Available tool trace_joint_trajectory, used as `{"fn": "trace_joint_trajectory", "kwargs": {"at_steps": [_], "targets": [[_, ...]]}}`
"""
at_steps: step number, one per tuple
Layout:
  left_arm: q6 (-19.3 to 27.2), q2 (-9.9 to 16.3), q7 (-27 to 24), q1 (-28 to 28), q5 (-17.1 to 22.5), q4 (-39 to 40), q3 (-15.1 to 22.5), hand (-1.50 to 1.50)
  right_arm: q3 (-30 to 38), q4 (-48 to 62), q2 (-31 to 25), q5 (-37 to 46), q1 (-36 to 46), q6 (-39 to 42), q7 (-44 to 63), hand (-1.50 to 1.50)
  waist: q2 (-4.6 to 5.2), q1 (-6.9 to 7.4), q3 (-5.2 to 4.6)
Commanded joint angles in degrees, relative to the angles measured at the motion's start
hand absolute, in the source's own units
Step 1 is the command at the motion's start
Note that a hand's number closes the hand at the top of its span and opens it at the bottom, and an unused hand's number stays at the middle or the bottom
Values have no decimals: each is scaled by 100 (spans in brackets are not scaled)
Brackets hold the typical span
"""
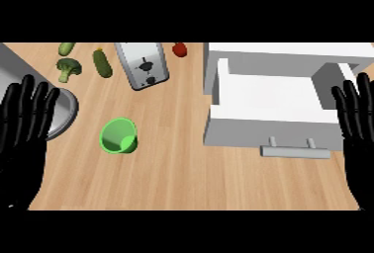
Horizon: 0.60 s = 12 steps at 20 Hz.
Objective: Pick up the cup, place it into the drawer and close the drawer
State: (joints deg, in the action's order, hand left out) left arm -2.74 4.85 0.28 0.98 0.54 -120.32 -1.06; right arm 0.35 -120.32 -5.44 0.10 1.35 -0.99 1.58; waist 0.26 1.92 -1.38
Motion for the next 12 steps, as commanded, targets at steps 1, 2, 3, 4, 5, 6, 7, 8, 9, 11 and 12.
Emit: {"fn": "trace_joint_trajectory", "kwargs": {"at_steps": [1, 2, 3, 4, 5, 6, 7, 8, 9, 11, 12], "targets": [[-550, 227, -247, 22, 655, 218, -205, -150, -324, 338, 181, 377, 134, -115, -189, -150, -18, -152, 133], [-1043, 449, -273, 136, 1151, 404, -227, -150, 121, 64, -94, -150, 161, 132, -100, -150, -15, -204, 130], [-1429, 482, -402, 224, 1367, 470, 76, -150, -264, 42, 56, 107, 45, 85, -122, -150, -10, -242, 122], [-1846, 683, -253, 349, 1760, 543, 128, -150, -139, 63, -16, 23, 130, 118, -108, -150, 4, -287, 119], [-2243, 772, -297, 327, 2019, 549, 330, -150, -150, -14, 16, 5, 202, 80, -50, -150, -1, -311, 113], [-2648, 934, -337, 370, 2345, 551, 396, -150, -105, 1, 13, -82, 162, 135, -198, -150, 6, -357, 113], [-2492, 789, 333, 14, 2748, 1108, 429, -150, -511, 283, -116, -68, 7, 483, 145, -150, 82, -274, 113], [-2716, 968, 340, 58, 3136, 1371, 196, -150, -425, 312, -171, -170, 92, 526, 221, -150, 80, -267, 114], [-2923, 1189, 438, 192, 3519, 1515, -28, -150, -372, 252, -263, -185, 141, 558, 402, -150, 37, -262, 120], [-3418, 1552, 431, 359, 4026, 2037, -284, -150, -527, 307, -171, -155, 244, 524, 568, -150, 15, -240, 125], [-3606, 1673, 276, 649, 4101, 2641, -507, -150, -261, 371, -307, -372, 338, 653, 480, -150, 20, -281, 129]]}}
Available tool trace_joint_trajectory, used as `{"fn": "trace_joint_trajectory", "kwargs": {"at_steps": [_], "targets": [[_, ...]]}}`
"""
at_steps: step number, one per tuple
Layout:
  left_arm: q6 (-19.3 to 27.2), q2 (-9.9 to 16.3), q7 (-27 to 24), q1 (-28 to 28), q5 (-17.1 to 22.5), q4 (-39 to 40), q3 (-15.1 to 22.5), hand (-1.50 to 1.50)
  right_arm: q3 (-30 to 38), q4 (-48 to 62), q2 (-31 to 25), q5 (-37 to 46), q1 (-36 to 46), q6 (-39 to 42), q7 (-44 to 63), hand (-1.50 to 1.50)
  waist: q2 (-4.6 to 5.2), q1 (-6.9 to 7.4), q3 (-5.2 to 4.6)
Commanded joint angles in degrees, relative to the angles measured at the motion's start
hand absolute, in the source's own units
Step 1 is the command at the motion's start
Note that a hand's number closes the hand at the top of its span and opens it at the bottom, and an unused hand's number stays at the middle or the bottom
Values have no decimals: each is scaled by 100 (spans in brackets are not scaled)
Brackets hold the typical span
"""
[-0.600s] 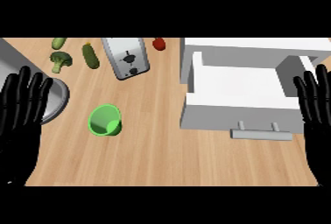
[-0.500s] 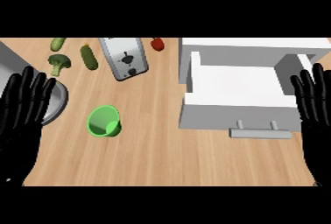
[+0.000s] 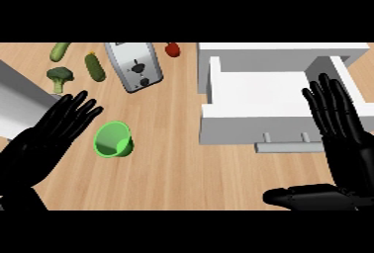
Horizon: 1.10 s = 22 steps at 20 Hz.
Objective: Pick up the cup, place it into the drawer and close the drawer
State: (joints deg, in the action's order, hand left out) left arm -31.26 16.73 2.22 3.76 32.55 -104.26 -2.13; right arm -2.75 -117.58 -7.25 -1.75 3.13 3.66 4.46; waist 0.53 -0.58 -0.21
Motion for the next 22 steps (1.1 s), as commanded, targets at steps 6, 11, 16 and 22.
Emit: {"fn": "trace_joint_trajectory", "kwargs": {"at_steps": [6, 11, 16, 22], "targets": [[-1421, 628, -192, 1391, 206, 2988, -520, -150, 113, 820, 41, -86, 386, 145, -137, -150, -25, -13, 18], [-1833, 407, -1150, 1559, -966, 4004, -617, -150, 445, 1064, -155, -231, 968, 260, 12, -150, -28, 14, 16], [-1836, 371, -2246, 1935, -2075, 5289, -678, -150, 420, 942, -138, -281, 933, 360, -10, -150, -21, -29, 13], [-1367, 384, -3458, 2411, -3110, 6685, -447, -150, 668, 1231, -274, -413, 1511, 369, 225, -150, -4, -57, 8]]}}
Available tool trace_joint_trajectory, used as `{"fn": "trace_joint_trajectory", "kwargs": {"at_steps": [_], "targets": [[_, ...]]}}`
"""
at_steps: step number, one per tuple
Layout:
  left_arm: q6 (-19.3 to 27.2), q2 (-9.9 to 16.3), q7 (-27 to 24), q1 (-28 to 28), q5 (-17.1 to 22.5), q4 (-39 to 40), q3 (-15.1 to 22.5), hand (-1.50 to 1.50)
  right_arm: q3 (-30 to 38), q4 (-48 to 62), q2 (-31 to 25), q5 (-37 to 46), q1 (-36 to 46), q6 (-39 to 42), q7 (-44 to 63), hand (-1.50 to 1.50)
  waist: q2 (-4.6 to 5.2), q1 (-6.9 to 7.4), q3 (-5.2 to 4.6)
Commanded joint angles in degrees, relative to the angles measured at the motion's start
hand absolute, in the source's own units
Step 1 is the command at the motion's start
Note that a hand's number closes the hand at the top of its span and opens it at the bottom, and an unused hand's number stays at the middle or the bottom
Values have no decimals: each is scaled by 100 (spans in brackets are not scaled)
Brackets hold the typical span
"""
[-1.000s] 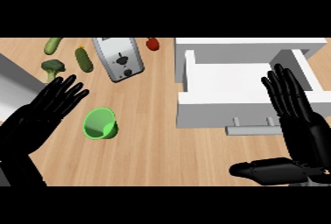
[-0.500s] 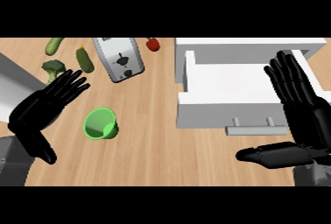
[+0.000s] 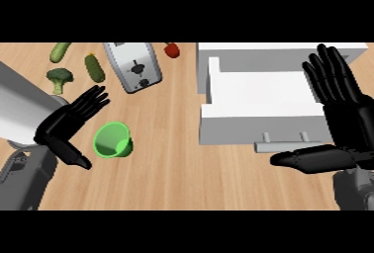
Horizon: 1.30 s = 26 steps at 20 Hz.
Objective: Pick up the cup, place it into the drawer and close the drawer
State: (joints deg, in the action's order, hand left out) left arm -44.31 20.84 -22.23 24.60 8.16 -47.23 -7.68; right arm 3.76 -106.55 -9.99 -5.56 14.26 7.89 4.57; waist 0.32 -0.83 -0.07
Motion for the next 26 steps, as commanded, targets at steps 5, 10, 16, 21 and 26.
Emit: {"fn": "trace_joint_trajectory", "kwargs": {"at_steps": [5, 10, 16, 21, 26], "targets": [[-28, 232, -1951, 397, -1072, 1865, 236, -150, 207, 218, -124, -201, 89, 246, -189, -150, 27, -53, -6], [405, 91, -2617, 461, -1443, 2417, 501, -150, 34, -54, -44, -2, 131, 50, 118, -150, 41, -121, -16], [787, -90, -3177, 440, -1690, 2904, 693, -150, 42, 178, 9, -10, 287, 24, 115, -150, 55, -104, -19], [678, -103, -3328, 667, -1567, 3093, 620, -150, 202, 220, -147, -136, 292, 198, -29, -150, 80, -159, -24], [918, -201, -3523, 754, -1645, 3293, 671, -150, -6, 123, -20, 4, 270, 135, -15, -150, 88, -188, -30]]}}
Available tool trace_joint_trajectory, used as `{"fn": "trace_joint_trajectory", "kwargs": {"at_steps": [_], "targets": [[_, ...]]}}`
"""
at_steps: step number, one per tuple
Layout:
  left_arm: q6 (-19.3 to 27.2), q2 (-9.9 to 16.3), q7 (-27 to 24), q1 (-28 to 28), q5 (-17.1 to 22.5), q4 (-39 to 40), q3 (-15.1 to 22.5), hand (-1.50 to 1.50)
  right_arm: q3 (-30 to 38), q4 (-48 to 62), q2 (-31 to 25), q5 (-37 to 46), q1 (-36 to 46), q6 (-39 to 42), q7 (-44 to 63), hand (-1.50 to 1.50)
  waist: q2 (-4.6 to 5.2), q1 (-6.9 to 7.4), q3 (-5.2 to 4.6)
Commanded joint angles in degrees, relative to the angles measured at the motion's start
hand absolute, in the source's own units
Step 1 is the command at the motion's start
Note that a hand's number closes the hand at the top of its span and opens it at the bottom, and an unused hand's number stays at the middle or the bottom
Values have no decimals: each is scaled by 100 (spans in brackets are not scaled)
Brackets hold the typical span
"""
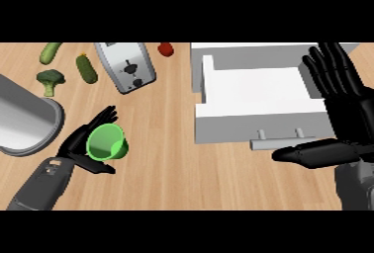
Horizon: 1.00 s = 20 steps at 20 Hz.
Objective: Pick up the cup, place it into the drawer and close the drawer
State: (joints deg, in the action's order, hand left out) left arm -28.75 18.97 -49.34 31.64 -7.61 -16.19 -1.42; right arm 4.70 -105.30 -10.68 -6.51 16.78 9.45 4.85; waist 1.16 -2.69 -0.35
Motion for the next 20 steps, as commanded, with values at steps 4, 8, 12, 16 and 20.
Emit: {"fn": "trace_joint_trajectory", "kwargs": {"at_steps": [4, 8, 12, 16, 20], "targets": [[-583, -119, -945, 135, -109, 224, 103, -150, -48, -11, 8, 18, 126, -34, 169, -150, 13, -39, -7], [-518, -370, -1028, 56, -125, 348, 151, -150, 215, 32, -209, -246, 174, 154, 210, -150, -3, -17, 0], [-795, -203, -991, 243, -128, 410, 180, -150, 48, -24, -94, -63, 132, 65, 143, -150, 15, -65, -6], [-1188, -450, -924, 158, -47, 425, 226, -150, 195, -107, -185, -295, 68, 176, 232, -150, 11, -116, -9], [-872, -771, -1158, 319, -11, 115, 258, 150, 132, 83, -129, -97, 234, 57, 159, -150, 24, -37, -9]]}}
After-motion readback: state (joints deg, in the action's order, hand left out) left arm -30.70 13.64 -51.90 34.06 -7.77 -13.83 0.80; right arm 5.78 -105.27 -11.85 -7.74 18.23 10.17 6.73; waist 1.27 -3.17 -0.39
